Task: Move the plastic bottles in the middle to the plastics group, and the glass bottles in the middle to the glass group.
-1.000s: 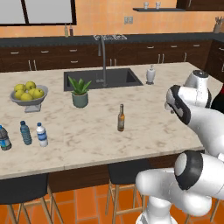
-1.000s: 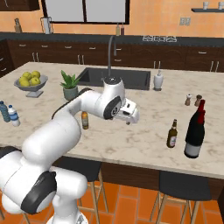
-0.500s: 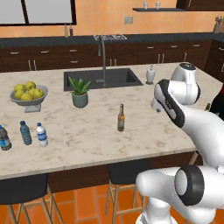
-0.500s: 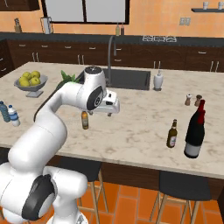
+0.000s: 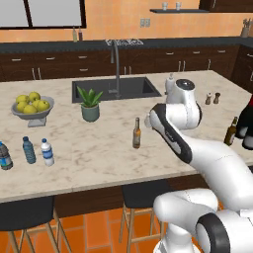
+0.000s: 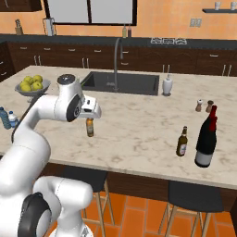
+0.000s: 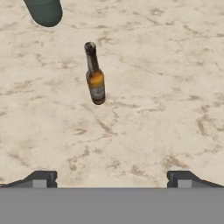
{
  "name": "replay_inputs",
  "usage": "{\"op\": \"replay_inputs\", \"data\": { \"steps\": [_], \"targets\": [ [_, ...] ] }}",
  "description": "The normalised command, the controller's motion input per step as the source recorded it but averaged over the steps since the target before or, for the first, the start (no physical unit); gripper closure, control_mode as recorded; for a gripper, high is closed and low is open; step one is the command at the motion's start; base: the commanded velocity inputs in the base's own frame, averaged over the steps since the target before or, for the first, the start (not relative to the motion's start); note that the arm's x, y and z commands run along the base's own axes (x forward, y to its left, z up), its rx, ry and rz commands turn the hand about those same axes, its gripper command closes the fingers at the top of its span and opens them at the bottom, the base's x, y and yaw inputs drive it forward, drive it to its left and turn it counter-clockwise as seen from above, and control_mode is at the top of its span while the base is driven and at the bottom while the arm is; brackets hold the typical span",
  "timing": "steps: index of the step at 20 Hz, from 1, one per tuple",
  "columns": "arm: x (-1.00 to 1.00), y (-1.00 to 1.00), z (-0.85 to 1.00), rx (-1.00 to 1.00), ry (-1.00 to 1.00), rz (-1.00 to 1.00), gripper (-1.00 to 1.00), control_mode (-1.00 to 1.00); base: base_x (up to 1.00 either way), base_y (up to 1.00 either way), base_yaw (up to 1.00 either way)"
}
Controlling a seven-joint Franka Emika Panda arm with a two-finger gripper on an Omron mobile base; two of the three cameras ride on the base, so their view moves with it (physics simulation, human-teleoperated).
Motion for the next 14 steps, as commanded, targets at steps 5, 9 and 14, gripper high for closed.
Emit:
{"op": "replay_inputs", "data": {
  "steps": [5, 9, 14],
  "targets": [
    [0.19, 0.95, 0.0, -0.01, -0.05, 0.0, -1.0, -1.0, 0.0, 0.0, 0.0],
    [0.79, 0.15, 0.0, 0.0, 0.0, 0.0, -1.0, -1.0, 0.0, 0.0, 0.0],
    [0.71, -0.02, 0.0, 0.0, 0.0, 0.0, -1.0, -1.0, 0.0, 0.0, 0.0]
  ]
}}
